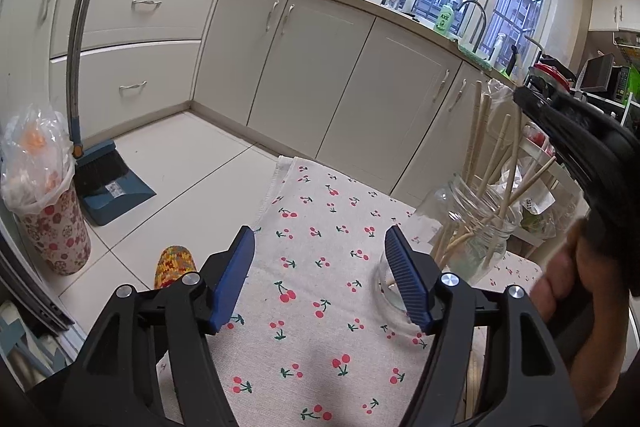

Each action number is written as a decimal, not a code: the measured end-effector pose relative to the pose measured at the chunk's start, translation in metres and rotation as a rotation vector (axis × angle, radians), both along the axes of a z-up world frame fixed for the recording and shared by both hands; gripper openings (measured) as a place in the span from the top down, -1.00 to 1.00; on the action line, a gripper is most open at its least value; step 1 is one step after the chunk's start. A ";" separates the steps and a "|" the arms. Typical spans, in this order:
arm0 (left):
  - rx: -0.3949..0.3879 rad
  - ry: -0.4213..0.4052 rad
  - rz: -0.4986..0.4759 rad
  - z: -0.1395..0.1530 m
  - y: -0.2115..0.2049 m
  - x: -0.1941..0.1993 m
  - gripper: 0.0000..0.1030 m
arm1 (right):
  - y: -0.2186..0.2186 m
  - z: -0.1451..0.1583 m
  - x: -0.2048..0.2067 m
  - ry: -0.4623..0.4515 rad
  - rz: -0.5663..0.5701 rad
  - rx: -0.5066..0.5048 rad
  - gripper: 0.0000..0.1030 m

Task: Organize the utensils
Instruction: 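Lower the right gripper's stick into the glass jar and release it, then move both open grippers back to the remaining wooden sticks, then grasp a wooden stick with the left gripper while the right grasps another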

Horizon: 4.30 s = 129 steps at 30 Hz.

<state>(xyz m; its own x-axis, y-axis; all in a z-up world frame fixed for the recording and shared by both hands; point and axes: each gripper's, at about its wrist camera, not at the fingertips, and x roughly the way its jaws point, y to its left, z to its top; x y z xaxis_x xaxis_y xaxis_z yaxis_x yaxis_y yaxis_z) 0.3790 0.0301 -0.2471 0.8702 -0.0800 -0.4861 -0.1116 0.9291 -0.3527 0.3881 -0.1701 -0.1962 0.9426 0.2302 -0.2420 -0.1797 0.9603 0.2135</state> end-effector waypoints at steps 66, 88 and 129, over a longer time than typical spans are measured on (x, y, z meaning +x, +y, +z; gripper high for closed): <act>0.399 0.420 -0.421 -0.030 -0.122 -0.004 -0.03 | -0.070 -0.100 -0.126 0.722 0.074 -0.127 -0.25; 0.392 0.404 -0.415 -0.031 -0.121 -0.004 -0.04 | -0.077 -0.110 -0.112 0.775 0.067 -0.256 -0.25; 0.196 0.338 -0.564 0.008 -0.107 0.009 0.91 | -0.132 -0.109 -0.105 0.795 0.158 0.255 0.88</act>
<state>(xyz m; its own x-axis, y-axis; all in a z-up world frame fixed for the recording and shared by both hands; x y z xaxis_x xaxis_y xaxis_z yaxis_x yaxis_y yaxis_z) 0.3877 -0.0768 -0.2388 0.5195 -0.3592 -0.7753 0.3338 0.9206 -0.2028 0.2829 -0.3020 -0.3054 0.4665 0.4820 -0.7416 -0.0127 0.8420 0.5393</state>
